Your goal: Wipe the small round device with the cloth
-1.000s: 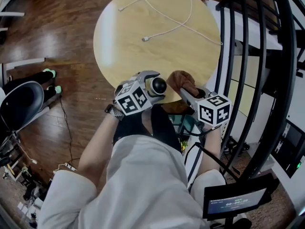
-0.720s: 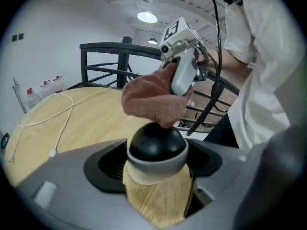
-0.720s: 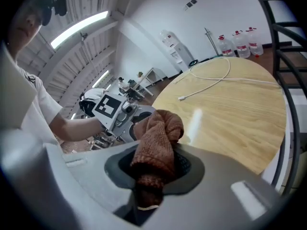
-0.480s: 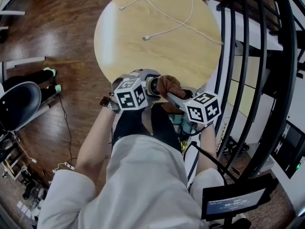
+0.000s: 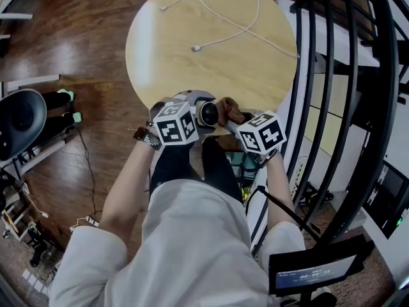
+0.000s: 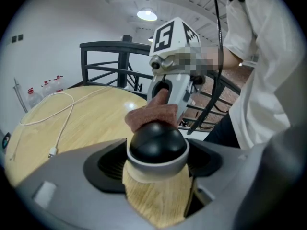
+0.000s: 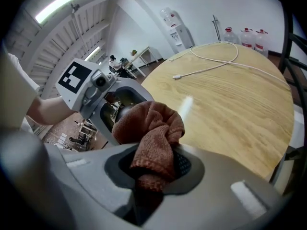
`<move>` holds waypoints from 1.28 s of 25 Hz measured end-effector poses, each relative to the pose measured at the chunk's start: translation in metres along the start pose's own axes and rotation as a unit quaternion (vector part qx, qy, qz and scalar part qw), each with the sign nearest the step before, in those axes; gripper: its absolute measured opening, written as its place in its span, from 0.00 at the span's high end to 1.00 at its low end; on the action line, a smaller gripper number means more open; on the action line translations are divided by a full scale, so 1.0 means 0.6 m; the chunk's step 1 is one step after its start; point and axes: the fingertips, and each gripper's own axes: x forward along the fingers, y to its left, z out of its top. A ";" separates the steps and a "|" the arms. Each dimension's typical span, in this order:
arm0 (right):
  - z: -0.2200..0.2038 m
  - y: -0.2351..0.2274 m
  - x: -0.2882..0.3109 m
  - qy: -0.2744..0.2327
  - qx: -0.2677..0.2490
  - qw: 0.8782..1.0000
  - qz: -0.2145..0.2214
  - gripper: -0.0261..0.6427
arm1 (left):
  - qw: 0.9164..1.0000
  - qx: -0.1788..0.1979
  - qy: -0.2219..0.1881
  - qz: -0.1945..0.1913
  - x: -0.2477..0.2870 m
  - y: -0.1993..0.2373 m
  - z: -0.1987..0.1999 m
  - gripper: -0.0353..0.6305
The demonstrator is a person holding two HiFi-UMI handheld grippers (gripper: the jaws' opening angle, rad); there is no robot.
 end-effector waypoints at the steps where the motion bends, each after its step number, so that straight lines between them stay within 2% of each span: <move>1: -0.003 -0.004 0.004 0.004 0.001 1.000 -0.005 0.83 | 1.000 0.000 0.001 -0.001 0.000 0.000 0.001 0.37; 13: -0.057 -0.034 0.053 0.058 0.028 0.997 -0.044 0.83 | 1.000 -0.006 -0.001 -0.011 -0.003 -0.001 0.005 0.37; 17: -0.065 -0.044 0.042 0.070 0.023 0.994 -0.081 0.83 | 1.000 -0.006 0.001 -0.011 -0.002 -0.003 0.007 0.37; 20: -0.070 -0.057 0.023 0.078 0.008 0.989 -0.129 0.83 | 1.000 -0.023 -0.003 0.006 0.000 -0.001 0.004 0.36; 23: -0.079 -0.067 0.000 0.071 0.011 0.984 -0.160 0.83 | 0.998 -0.048 0.011 0.048 0.011 0.000 -0.021 0.36; 26: -0.085 -0.079 -0.027 0.047 0.033 0.983 -0.176 0.83 | 0.988 -0.110 -0.011 0.105 0.014 0.007 -0.027 0.36; 29: -0.079 -0.090 -0.056 0.009 0.064 0.982 -0.179 0.83 | 0.970 -0.196 -0.045 0.135 0.012 0.010 -0.015 0.34; 30: -0.075 -0.092 -0.066 -0.010 0.078 0.982 -0.174 0.83 | 0.965 -0.215 -0.048 0.142 0.013 0.010 -0.012 0.29; 32: -0.062 -0.089 -0.085 -0.054 0.108 0.980 -0.157 0.83 | 0.956 -0.239 -0.048 0.160 0.019 0.014 -0.009 0.28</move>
